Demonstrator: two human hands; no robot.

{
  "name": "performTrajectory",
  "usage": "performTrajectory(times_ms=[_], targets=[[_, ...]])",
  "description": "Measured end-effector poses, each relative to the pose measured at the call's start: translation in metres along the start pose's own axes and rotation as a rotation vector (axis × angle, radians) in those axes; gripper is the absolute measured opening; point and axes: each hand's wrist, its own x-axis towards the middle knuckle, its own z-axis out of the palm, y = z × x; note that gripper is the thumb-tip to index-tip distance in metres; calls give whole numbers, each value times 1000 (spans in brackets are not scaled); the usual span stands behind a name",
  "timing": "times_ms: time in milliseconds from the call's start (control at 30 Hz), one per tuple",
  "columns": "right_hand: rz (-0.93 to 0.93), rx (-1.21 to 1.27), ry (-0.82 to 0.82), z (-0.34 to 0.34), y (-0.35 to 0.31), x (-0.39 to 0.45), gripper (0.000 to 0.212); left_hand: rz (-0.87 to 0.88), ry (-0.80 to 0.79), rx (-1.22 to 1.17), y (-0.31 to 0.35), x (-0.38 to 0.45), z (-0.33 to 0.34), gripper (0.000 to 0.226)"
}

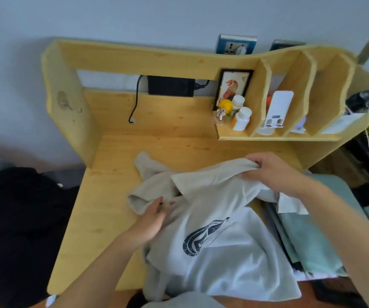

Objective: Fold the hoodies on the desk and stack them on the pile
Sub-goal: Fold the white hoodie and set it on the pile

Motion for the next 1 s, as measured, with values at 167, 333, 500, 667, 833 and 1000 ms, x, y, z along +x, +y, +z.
performTrajectory(times_ms=[167,333,500,667,833,1000], targets=[[0,342,-31,-33,-18,-58,25,-98,413,-162,13,-11,39,76],[17,534,-43,-44,-12,-87,45,-388,153,-305,32,-36,60,54],[130,478,-21,-38,-10,-98,13,-400,-66,-482,30,-43,81,54],[351,96,18,-30,-17,-90,33,-372,-84,-461,36,-38,100,41],[431,-537,-151,-38,-5,-86,7,146,204,-690,104,-69,43,17],[239,224,209,-85,-7,-108,27,760,160,-659,176,-130,-32,34]])
